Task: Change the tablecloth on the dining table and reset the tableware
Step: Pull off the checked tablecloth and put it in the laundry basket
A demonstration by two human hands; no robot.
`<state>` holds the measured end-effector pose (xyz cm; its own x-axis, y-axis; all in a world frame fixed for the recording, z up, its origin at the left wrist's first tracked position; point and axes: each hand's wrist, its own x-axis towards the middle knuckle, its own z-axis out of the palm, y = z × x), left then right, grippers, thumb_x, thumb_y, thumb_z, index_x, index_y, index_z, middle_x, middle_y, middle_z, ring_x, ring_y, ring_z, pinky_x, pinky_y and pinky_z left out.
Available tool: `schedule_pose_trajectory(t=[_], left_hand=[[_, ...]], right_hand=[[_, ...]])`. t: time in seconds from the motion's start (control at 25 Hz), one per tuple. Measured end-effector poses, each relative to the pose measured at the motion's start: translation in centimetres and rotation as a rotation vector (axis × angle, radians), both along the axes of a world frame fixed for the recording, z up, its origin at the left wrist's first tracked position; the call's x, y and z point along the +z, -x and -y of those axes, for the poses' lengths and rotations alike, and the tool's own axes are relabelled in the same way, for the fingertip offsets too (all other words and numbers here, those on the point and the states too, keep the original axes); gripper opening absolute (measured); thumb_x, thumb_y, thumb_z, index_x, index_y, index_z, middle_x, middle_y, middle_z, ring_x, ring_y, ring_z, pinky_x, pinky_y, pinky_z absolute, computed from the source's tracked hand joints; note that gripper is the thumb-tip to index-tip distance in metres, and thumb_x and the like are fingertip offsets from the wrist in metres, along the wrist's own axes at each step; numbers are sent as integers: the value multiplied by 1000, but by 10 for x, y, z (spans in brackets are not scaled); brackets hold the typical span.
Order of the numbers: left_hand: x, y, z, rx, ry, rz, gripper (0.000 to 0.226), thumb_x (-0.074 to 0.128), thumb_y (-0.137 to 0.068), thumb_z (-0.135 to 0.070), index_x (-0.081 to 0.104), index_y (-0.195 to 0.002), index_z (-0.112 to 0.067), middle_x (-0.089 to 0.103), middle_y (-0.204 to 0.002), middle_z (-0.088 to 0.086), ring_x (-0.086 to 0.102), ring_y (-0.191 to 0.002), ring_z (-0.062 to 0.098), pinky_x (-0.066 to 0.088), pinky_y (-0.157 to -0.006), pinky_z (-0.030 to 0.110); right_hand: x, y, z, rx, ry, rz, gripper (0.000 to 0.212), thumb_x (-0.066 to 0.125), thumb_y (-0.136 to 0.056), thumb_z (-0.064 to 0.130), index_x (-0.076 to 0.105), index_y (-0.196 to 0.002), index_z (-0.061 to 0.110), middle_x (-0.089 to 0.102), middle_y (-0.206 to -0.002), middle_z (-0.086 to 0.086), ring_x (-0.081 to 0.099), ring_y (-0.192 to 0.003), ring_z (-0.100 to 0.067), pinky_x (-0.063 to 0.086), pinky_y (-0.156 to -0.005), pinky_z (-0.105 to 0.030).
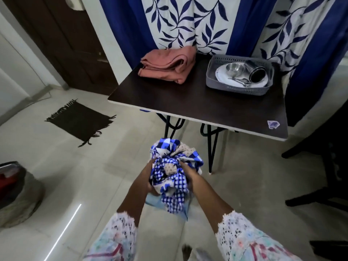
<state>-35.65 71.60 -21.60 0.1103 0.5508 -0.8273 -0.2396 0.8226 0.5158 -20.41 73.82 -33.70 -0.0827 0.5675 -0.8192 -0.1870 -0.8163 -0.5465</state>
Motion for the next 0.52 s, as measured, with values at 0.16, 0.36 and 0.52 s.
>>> schedule_pose_trajectory(t=[0.16,0.36,0.52], left_hand=[[-88,6,-51,-68,102,46,54,72,-68,-51,67,-107,-15,69,-98,8,64,-90,29,49,-87,40],[-198,23,-83,-47,171,101,57,51,-89,-49,61,-122,-4,69,-108,19,66,-97,34,53,-85,44],[-289,31,-88,43,247,-8,54,50,-90,-51,66,-109,-4,72,-96,18,67,-88,33,57,-65,41]], right_hand=[[-34,12,-43,83,112,57,95,80,-39,63,62,-119,15,61,-122,-20,58,-110,-39,41,-99,-59],[-188,20,-101,148,202,178,124,81,-33,68,44,-138,11,51,-136,-19,54,-118,-38,44,-99,-54],[-164,48,-98,77,263,217,83,53,-89,52,19,-148,4,26,-152,-19,36,-135,-35,35,-108,-42]])
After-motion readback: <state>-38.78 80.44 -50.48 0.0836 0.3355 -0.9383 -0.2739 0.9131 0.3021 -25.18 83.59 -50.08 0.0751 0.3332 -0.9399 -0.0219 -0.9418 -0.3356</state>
